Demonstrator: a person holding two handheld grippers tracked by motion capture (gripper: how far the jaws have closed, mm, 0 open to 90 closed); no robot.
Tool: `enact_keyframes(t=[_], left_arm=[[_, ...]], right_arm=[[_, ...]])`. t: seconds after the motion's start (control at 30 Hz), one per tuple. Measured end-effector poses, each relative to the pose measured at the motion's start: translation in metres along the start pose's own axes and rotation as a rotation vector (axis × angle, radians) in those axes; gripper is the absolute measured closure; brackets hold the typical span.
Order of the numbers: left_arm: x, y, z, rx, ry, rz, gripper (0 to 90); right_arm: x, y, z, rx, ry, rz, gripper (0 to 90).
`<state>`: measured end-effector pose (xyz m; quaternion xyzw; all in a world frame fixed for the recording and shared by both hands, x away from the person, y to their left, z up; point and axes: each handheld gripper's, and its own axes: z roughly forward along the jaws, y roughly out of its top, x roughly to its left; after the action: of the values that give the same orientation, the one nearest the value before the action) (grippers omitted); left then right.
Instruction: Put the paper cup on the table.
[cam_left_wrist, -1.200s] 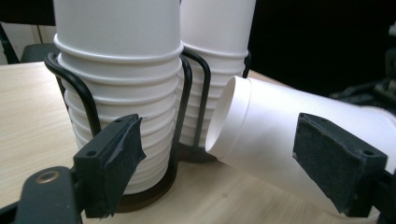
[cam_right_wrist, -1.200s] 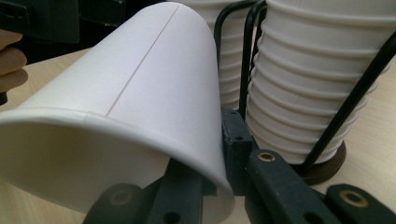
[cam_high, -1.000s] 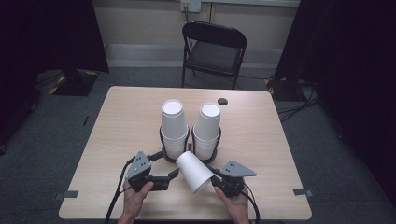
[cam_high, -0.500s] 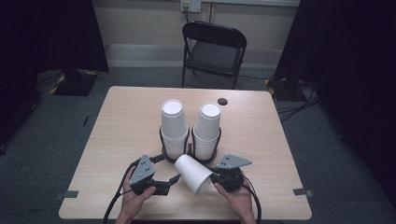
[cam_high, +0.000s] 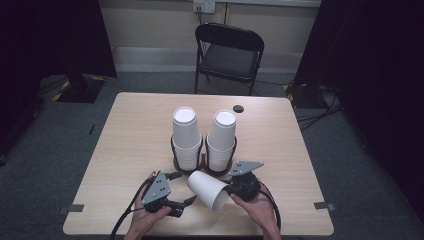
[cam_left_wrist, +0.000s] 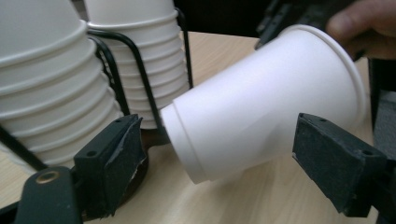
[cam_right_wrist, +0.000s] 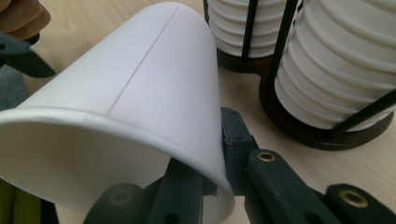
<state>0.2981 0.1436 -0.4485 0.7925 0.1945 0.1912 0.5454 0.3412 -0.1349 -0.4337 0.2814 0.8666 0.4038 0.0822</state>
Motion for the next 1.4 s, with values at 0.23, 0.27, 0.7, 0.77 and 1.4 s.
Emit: enact_keyframes(t=[0.23,0.27,0.7,0.77,1.4], left_arm=[[-0.007,-0.001,0.005,0.062,-0.051,0.043,15.9],[-0.009,-0.001,0.007,0.067,-0.051,0.059,15.6],[-0.02,-0.004,0.022,0.144,-0.025,0.163,11.6],[-0.022,-0.004,0.025,0.165,-0.022,0.187,8.3],[-0.04,0.008,0.05,0.192,-0.007,0.33,0.0]], right_arm=[[-0.003,0.008,-0.001,0.08,0.039,0.013,86.5],[-0.002,0.014,-0.001,0.117,0.05,0.011,86.5],[-0.009,0.03,0.003,0.268,0.129,0.013,86.9],[-0.006,0.032,0.004,0.261,0.126,-0.003,87.0],[-0.006,0.035,0.017,0.274,0.175,0.021,86.9]])
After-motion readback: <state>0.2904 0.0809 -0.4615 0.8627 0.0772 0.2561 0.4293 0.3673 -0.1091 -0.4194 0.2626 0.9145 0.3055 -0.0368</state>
